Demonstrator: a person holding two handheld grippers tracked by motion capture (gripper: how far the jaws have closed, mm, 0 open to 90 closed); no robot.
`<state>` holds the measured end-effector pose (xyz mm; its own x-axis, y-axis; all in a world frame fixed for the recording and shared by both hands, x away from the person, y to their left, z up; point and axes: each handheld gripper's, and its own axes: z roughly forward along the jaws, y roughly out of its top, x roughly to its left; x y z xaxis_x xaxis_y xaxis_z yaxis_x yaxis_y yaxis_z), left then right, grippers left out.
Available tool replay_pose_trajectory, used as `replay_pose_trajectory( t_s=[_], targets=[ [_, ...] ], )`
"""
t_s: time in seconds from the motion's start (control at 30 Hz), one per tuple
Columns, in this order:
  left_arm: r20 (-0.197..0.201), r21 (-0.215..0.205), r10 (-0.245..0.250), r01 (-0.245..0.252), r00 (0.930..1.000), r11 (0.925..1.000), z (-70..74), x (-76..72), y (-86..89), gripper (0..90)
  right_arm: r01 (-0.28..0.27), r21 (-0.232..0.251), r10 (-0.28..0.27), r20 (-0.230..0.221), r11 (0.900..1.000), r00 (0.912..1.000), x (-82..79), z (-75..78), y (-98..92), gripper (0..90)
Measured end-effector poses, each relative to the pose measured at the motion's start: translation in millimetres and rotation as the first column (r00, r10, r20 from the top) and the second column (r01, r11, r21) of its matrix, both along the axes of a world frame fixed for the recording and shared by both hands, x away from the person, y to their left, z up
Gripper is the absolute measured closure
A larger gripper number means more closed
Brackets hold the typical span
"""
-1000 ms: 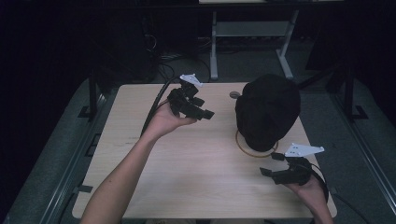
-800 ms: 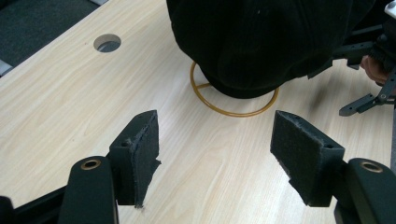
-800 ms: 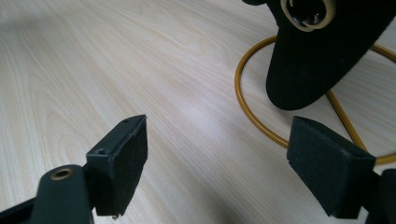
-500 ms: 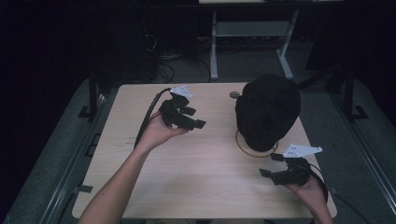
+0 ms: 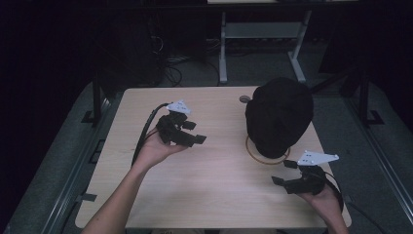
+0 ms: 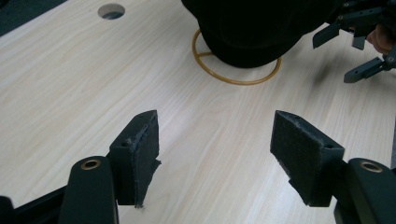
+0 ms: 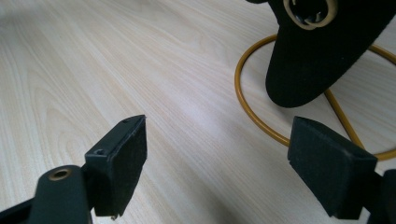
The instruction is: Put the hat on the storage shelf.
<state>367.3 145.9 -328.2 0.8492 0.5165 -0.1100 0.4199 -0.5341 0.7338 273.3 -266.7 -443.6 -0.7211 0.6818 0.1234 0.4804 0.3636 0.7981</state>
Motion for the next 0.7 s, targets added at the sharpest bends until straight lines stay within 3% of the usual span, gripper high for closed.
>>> replay_pose_trajectory(
  t_s=[0.7],
  targets=[
    [-0.019, -0.074, 0.035, -0.036, 0.9992, 0.9966, -24.3, -24.7, 44.8, 31.8, 0.008, -0.005, -0.008, -0.008, 1.000, 0.9999, -3.7, -1.5, 2.6, 19.2]
  ],
)
